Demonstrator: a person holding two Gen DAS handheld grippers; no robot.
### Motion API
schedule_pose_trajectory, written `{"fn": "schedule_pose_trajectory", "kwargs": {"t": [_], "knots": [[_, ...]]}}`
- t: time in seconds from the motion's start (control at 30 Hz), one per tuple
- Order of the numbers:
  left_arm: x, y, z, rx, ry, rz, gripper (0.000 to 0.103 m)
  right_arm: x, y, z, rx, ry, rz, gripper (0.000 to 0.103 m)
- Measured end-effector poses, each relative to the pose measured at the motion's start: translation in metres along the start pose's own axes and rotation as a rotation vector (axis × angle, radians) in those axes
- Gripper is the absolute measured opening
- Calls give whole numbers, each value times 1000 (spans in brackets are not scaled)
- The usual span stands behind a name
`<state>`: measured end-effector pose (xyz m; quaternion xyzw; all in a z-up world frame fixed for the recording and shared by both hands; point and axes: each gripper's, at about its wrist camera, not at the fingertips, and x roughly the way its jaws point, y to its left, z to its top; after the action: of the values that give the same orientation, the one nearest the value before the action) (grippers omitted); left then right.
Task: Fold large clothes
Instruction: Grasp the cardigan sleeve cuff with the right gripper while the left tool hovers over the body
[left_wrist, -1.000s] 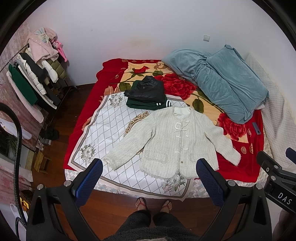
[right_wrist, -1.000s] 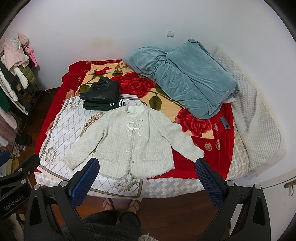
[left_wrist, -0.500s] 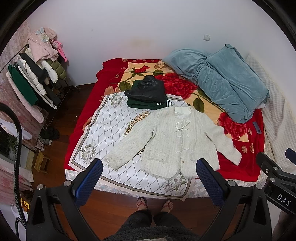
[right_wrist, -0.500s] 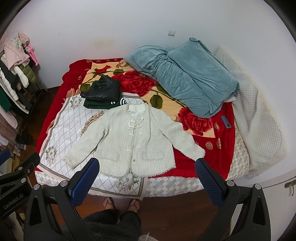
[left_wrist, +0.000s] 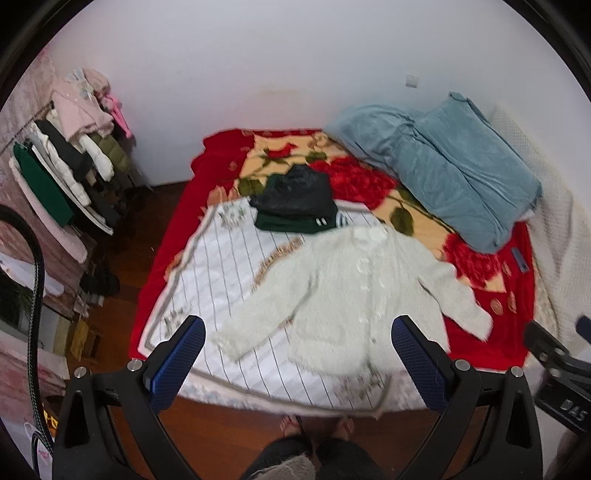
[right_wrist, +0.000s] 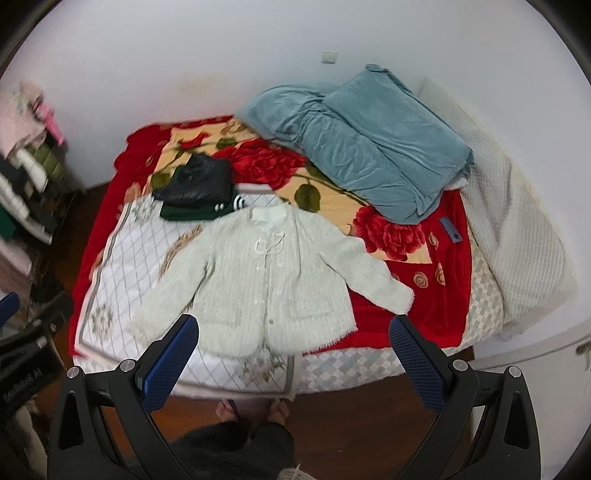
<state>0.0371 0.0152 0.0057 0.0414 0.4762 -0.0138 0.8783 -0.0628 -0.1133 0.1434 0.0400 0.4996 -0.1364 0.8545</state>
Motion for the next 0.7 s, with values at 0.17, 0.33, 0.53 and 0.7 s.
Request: {"fn": "schedule_pose_trajectory", "kwargs": {"t": [0.17, 0.33, 0.53, 0.7], "knots": [[46, -3, 18, 29, -67, 56, 103, 60, -36, -3, 195, 17, 1, 103], [107, -18, 27, 46, -54, 58, 103, 147, -92, -13, 416, 81, -27, 102], [196, -65, 35, 50, 25, 108, 103, 269, -176, -35, 612, 183, 23, 56], [284, -118, 35, 25, 128, 176, 103, 375, -261, -53, 776, 239, 55, 56]]}}
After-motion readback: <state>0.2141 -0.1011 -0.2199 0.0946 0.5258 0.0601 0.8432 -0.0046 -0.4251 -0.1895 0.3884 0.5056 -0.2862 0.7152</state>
